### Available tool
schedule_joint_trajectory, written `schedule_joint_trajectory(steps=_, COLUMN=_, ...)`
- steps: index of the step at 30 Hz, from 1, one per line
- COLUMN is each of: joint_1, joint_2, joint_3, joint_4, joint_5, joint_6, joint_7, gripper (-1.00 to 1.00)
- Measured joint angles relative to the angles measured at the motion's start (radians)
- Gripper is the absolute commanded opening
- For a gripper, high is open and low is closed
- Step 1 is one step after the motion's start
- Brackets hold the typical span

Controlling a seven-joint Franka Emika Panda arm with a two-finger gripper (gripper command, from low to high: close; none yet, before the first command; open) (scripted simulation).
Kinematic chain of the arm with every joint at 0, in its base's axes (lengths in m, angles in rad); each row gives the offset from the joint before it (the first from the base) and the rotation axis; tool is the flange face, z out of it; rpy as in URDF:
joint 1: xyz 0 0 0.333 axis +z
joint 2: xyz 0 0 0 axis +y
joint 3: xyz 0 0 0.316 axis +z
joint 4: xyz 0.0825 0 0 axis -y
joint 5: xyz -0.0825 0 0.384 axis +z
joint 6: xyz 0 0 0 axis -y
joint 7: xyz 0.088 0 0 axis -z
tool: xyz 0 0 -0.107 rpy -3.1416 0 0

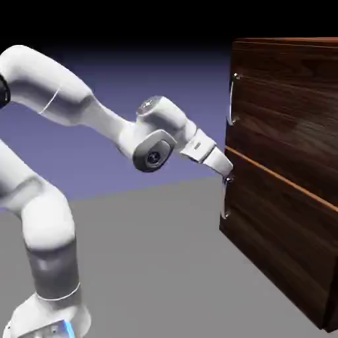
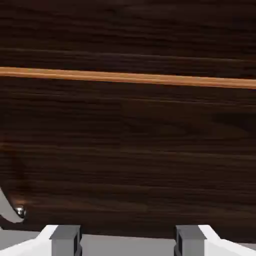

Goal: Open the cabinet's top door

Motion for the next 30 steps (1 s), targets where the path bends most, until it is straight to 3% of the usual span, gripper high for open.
schedule_joint_trajectory(steps=30, joint_1=-0.651, joint_2=-0.406, joint_3=0.682, joint_4=0.335, joint_5=1.305, joint_6=-0.094, joint_7=-0.633, gripper=0.0)
